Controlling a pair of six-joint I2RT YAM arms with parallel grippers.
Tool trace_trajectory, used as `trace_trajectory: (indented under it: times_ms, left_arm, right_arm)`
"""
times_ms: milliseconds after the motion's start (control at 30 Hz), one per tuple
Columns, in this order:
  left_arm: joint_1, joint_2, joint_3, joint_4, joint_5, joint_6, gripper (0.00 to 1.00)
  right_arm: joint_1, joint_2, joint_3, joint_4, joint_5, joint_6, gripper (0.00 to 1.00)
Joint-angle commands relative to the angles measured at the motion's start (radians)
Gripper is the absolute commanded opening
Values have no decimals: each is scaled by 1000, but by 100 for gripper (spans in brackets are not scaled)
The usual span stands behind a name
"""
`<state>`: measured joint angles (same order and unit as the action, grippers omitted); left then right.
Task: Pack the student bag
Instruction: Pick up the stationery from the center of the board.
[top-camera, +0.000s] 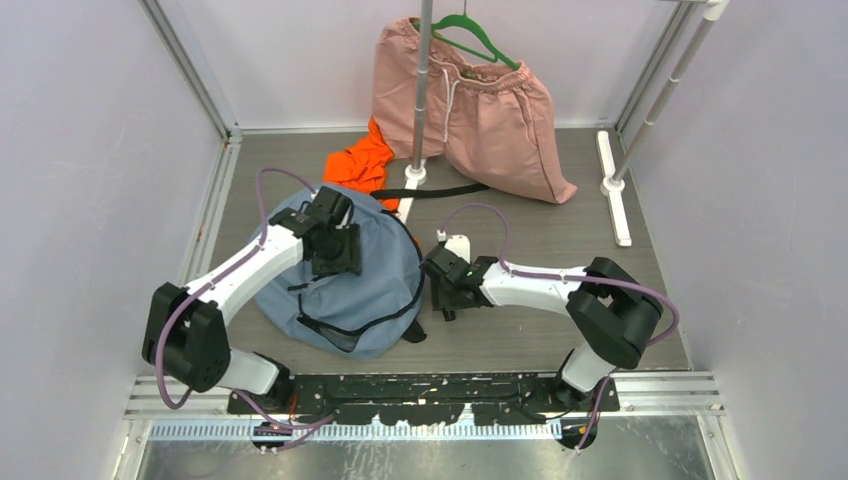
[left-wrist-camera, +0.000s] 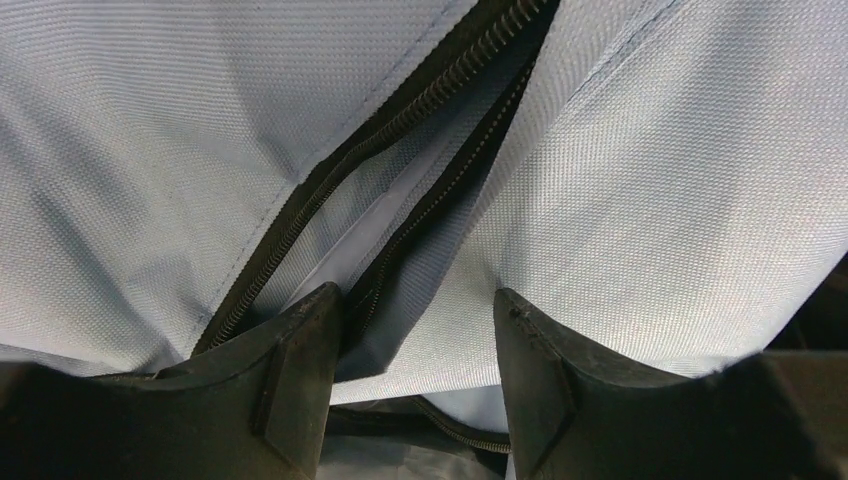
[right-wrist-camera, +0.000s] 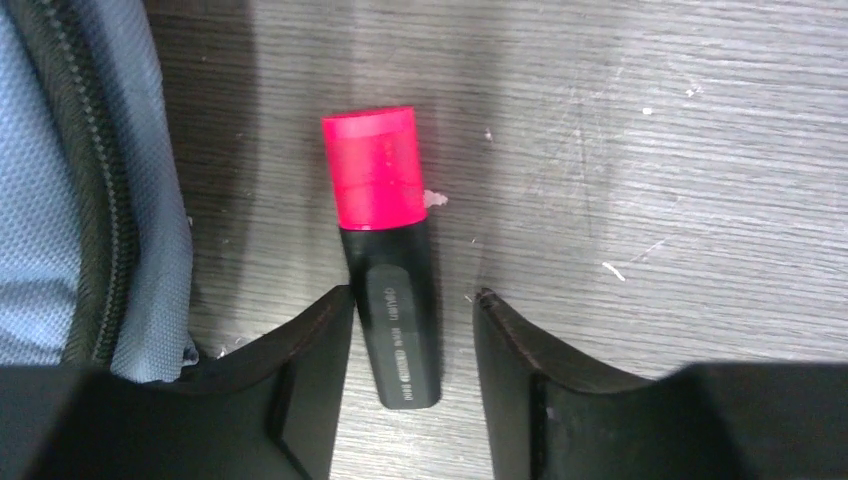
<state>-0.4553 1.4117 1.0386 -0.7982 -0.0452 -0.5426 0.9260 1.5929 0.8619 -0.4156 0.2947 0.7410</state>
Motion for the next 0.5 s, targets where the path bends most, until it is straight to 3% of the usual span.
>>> trace_trajectory:
  times_ms: [0,133,200,300,467]
  left_arm:
    - [-2,-48,65,37,41,-5,57]
    - [3,-133,127,25,41,28,57]
    - [16,-161,148,22,38,34,57]
    - [46,-173,157,13,25,33,49]
    - [166,-163,93,20,8,-34,38]
  right_arm:
    - [-24,8,7,36,0,18,49]
    - [-27,-15,-12,67,-16,5,33]
    - [-28,-20,-13,77,-24,-2,19]
    - [-27,-44,-25,95,-29,-12,3]
    - [-28,-104,-31,75,-19,-25,1]
